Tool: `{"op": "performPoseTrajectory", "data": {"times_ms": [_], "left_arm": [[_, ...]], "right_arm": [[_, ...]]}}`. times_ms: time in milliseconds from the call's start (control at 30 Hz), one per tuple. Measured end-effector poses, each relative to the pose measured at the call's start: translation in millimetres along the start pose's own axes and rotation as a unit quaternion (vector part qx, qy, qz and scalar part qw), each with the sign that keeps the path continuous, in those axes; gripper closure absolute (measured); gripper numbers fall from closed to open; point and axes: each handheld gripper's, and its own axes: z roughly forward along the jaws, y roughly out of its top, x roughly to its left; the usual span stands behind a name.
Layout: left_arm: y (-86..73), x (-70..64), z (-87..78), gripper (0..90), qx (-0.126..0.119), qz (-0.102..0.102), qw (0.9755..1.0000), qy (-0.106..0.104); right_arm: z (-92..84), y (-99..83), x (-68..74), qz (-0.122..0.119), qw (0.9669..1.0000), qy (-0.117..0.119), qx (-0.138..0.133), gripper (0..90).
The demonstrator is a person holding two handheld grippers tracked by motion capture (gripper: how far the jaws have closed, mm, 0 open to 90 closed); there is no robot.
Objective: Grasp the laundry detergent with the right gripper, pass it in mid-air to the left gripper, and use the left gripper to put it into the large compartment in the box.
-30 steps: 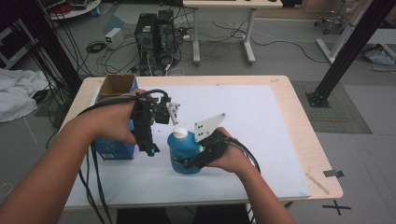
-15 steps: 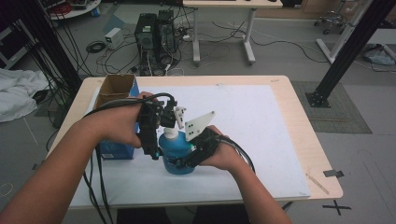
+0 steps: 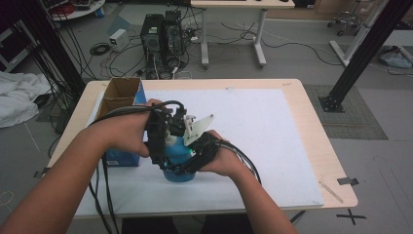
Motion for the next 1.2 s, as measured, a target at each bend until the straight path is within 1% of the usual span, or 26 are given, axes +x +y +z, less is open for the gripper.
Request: {"op": "performPoseTrajectory", "data": {"times_ms": [33,67,133,267,300,367,767,800,1100,1200], "left_arm": [[0.3,0.0,0.5,7.9,0.002,0.0,1.0,0.0],[0.3,0.0,1.1,7.9,0.002,0.0,1.0,0.0],[0.2,0.2,2.3,7.9,0.006,0.0,1.0,-0.001],[-0.4,0.7,3.9,7.9,0.007,0.0,1.0,-0.002],[-0.5,0.7,5.2,7.9,0.008,-0.001,1.0,0.002],[-0.5,0.9,6.3,7.9,0.009,-0.002,1.0,0.002],[2.9,1.2,10.0,9.4,0.02,0.006,0.9997,0.008],[2.9,1.2,10.1,12.0,0.02,0.006,0.9997,0.008],[1.7,0.9,10.9,16.1,0.021,0.007,0.9996,0.016],[1.9,1.1,11.1,19.4,0.022,0.008,0.9996,0.014]], "right_arm": [[0.7,0.5,0.0,0.002,1.0,0.0,0.0,46.2],[1.6,0.9,-0.5,-0.002,1.0,-0.001,-0.003,46.2],[2.6,1.7,-0.9,-0.003,1.0,-0.001,-0.004,46.2],[2.3,2.3,-1.4,-0.001,1.0,-0.003,-0.006,46.3],[2.5,2.3,-1.6,0.001,1.0,-0.004,-0.007,46.2],[3.0,2.0,-2.3,0.001,1.0,-0.007,-0.004,46.3],[4.6,2.4,-2.9,0.001,1.0,-0.005,-0.008,46.3],[4.7,2.6,-2.9,0.002,0.9999,-0.005,-0.009,46.3],[5.2,2.7,-3.2,0.002,0.9999,-0.006,-0.009,46.3],[6.0,3.1,-3.3,0.003,0.9999,-0.004,-0.01,46.3]]}}
